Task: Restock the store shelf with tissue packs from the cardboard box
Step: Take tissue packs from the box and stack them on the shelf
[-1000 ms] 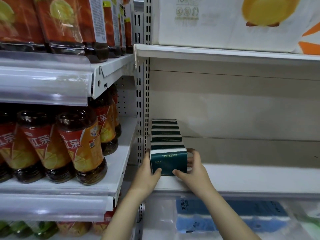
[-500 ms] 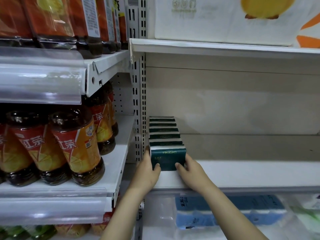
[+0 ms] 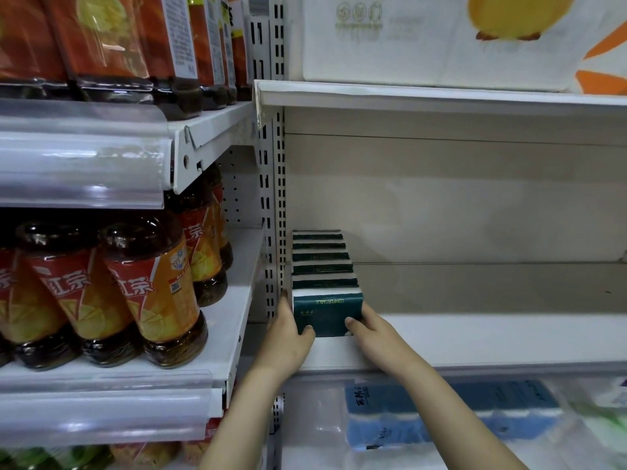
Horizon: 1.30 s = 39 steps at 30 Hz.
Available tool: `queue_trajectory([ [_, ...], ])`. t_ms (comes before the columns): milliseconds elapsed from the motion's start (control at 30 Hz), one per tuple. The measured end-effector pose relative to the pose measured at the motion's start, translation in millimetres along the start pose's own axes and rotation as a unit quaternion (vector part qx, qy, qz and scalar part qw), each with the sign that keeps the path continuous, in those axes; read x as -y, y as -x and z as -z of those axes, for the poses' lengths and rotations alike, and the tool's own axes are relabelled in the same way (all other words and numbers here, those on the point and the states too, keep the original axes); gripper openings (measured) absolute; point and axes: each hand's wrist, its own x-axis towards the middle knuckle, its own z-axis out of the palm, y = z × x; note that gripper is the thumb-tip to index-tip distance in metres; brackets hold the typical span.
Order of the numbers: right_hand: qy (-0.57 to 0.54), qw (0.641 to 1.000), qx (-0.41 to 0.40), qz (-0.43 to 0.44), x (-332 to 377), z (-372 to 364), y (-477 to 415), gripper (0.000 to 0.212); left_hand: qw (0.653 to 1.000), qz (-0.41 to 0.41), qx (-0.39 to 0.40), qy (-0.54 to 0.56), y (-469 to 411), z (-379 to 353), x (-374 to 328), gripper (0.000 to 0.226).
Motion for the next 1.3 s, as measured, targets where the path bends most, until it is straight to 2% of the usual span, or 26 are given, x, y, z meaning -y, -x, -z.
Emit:
queue_trajectory([
  [100, -0.041, 0.999, -0.024, -0.002, -0.5, 4.1, 4.9, 0.071, 0.999, 0.003, -0.032, 0.022, 8.2, 1.1, -5.1, 0.073],
  [267, -0.116, 0.986, -0.117, 0.038, 11.1, 17.7, 22.1, 0.057, 0.988, -0.085, -0.112, 0.058, 26.1, -0.5, -23.3, 0.074],
  [433, -0.181, 0.972, -0.132, 0.076, 19.4, 37.9, 47.0, 0.05, 0.973, -0.17, -0.15, 0.043, 50.6, -11.1, -46.0, 0.067],
  [600, -0.217, 0.96, -0.146, 0.105, 14.0, 63.8, 83.8, 0.047, 0.957, -0.204, -0.204, 0.035, 84.3, -37.8, -66.0, 0.069],
  [967, -0.254, 0.952, -0.145, 0.092, -43.9, 113.1, 187.5, 0.042, 0.975, -0.157, -0.14, 0.075, 181.1, -128.5, -81.8, 0.065],
  [1300, -0.26, 0.959, -0.11, -0.008, -143.9, 84.5, 255.9, 0.036, 0.995, -0.016, -0.057, 0.076, 240.3, -191.1, -9.2, 0.051],
])
